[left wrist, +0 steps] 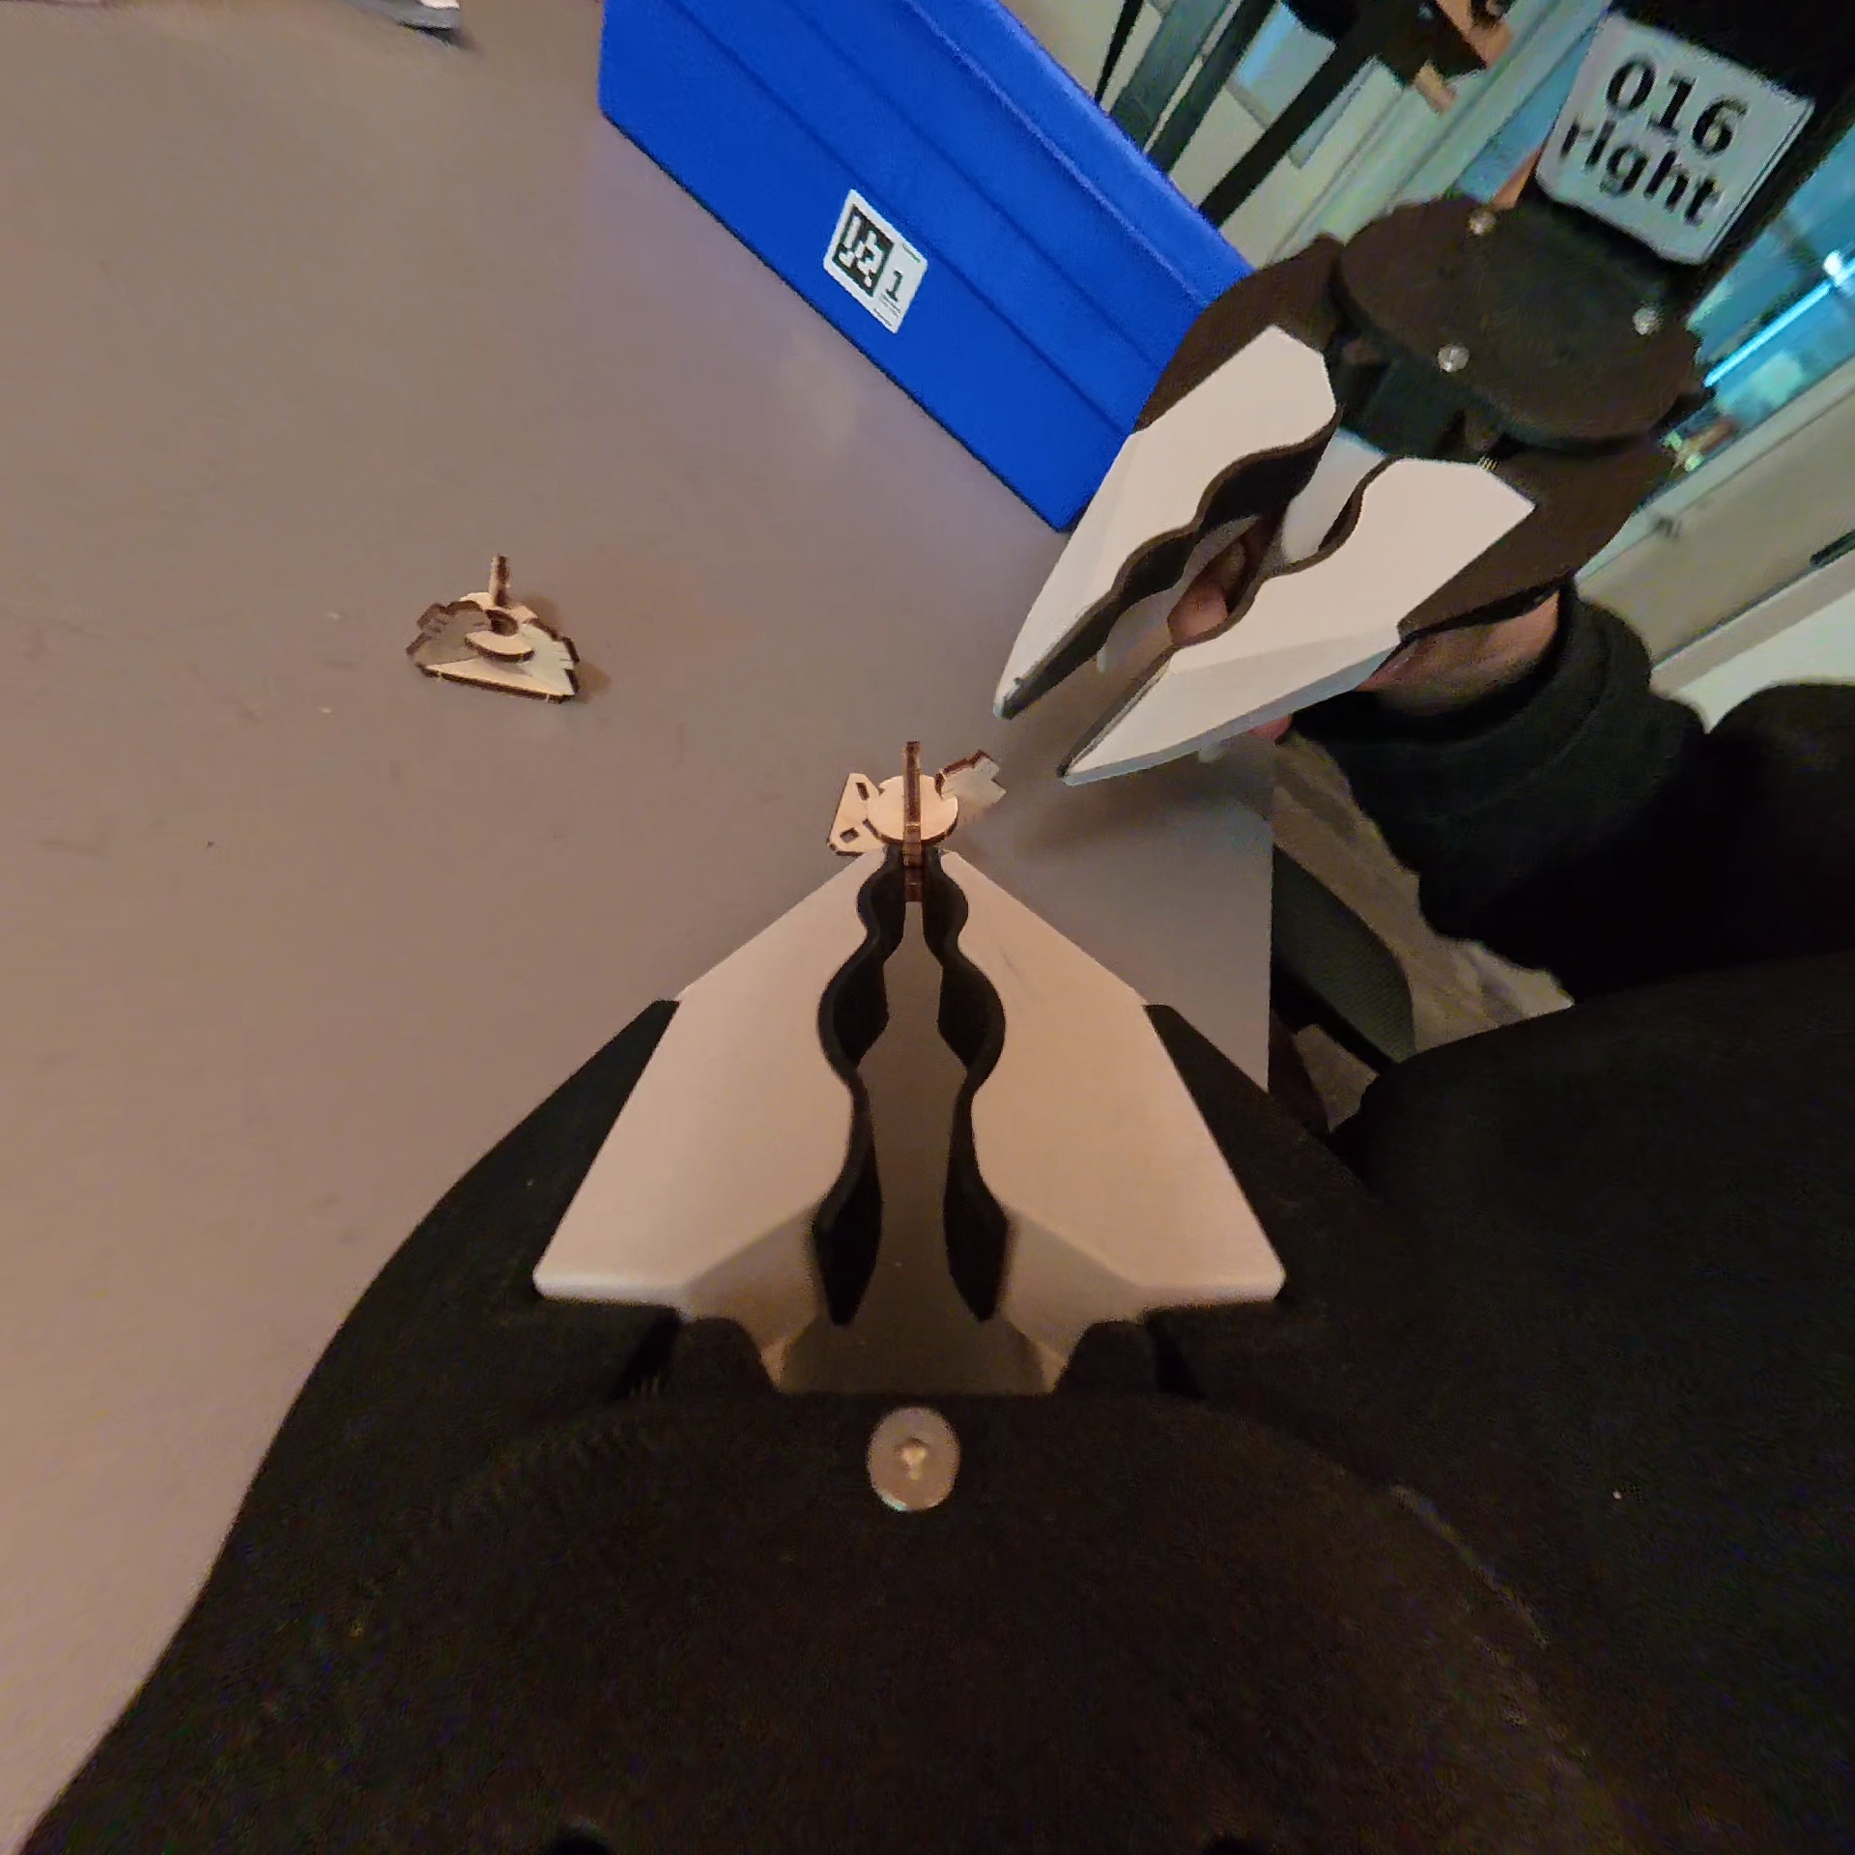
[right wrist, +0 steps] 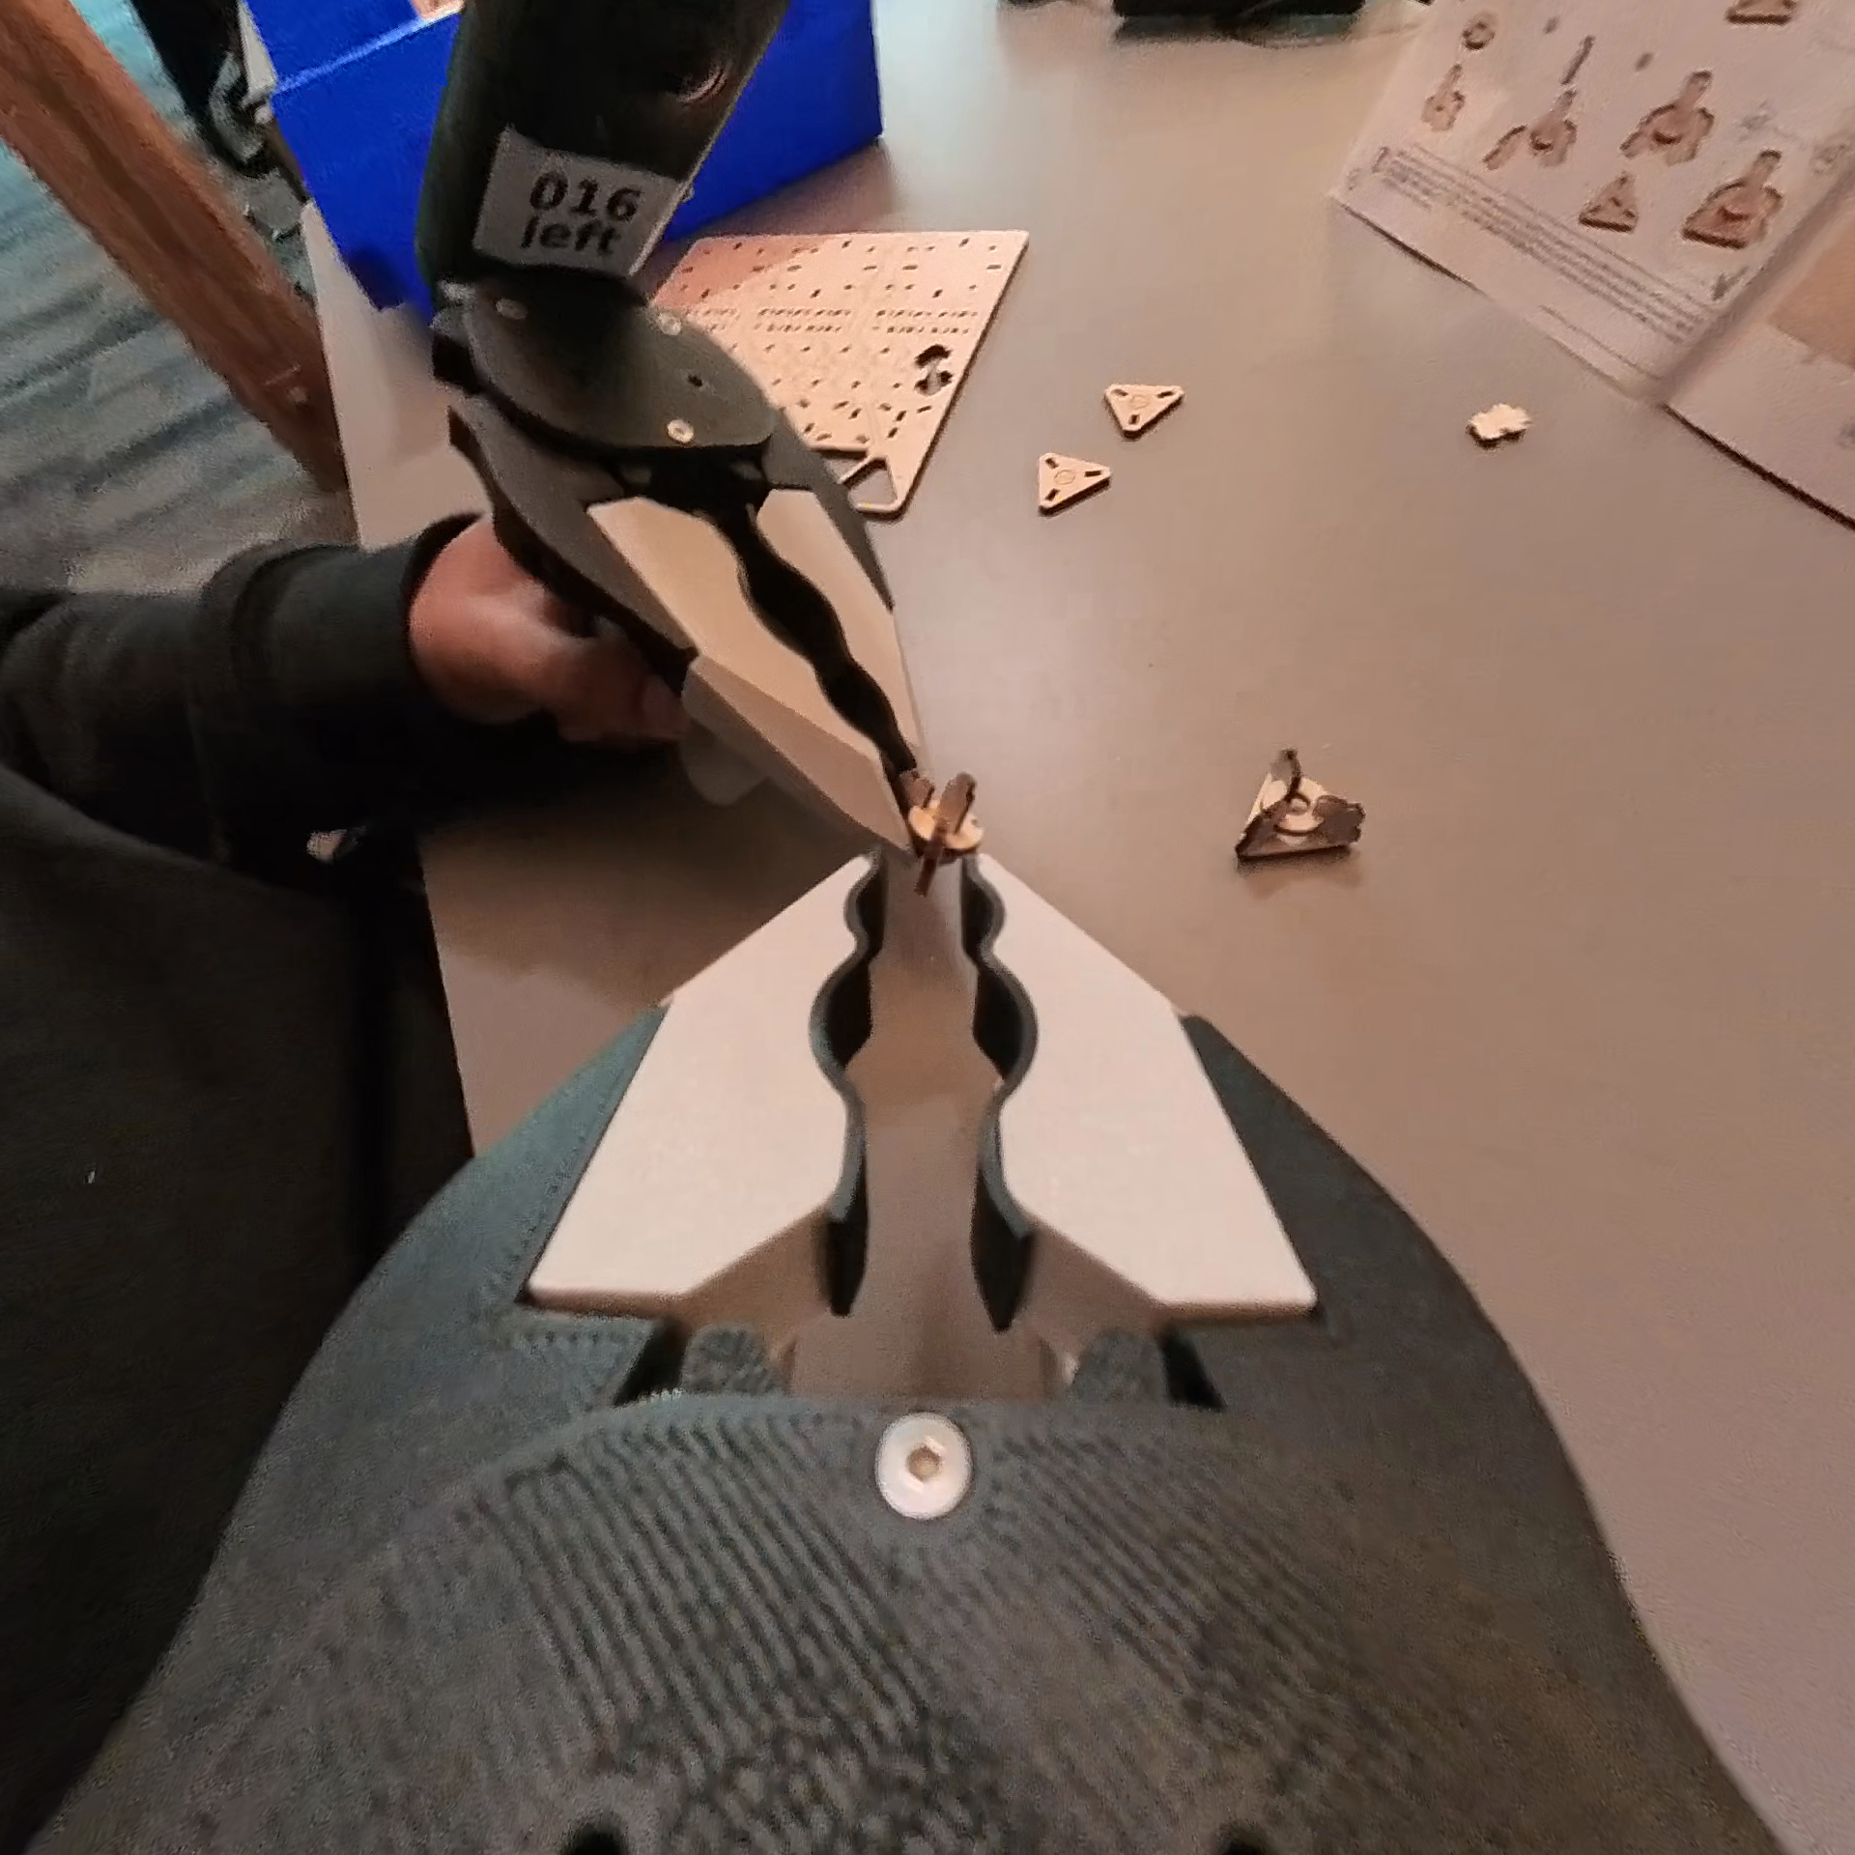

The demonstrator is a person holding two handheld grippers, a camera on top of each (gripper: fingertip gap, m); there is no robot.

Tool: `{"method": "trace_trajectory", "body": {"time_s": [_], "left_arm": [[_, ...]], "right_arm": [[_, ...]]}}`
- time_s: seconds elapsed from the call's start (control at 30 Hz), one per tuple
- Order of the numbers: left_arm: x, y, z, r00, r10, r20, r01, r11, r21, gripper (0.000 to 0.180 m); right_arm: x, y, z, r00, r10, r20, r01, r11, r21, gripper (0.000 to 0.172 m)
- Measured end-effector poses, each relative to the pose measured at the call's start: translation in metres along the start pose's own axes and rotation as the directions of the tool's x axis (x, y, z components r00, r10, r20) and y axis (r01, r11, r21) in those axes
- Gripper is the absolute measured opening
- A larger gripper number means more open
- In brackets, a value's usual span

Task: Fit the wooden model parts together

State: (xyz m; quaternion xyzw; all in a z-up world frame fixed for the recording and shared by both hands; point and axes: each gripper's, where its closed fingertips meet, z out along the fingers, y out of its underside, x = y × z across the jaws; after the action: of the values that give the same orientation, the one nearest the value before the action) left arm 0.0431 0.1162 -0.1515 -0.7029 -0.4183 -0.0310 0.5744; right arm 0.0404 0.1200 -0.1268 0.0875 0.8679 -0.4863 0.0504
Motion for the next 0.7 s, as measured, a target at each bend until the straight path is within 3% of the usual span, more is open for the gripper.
{"method": "trace_trajectory", "body": {"time_s": [0.13,0.33,0.7], "left_arm": [[-0.006,-0.003,-0.004,0.996,-0.092,-0.014,0.092,0.995,0.033,0.000],[-0.009,-0.004,-0.006,0.994,-0.108,-0.005,0.108,0.993,0.048,0.000],[-0.011,-0.007,-0.009,0.994,-0.111,0.008,0.110,0.991,0.082,0.000]], "right_arm": [[0.004,-0.012,0.002,0.990,0.139,0.008,-0.139,0.983,0.122,0.017],[0.009,-0.012,0.009,0.981,0.191,-0.040,-0.181,0.967,0.181,0.011],[0.004,-0.001,0.029,0.980,0.171,-0.105,-0.154,0.976,0.153,0.009]]}}
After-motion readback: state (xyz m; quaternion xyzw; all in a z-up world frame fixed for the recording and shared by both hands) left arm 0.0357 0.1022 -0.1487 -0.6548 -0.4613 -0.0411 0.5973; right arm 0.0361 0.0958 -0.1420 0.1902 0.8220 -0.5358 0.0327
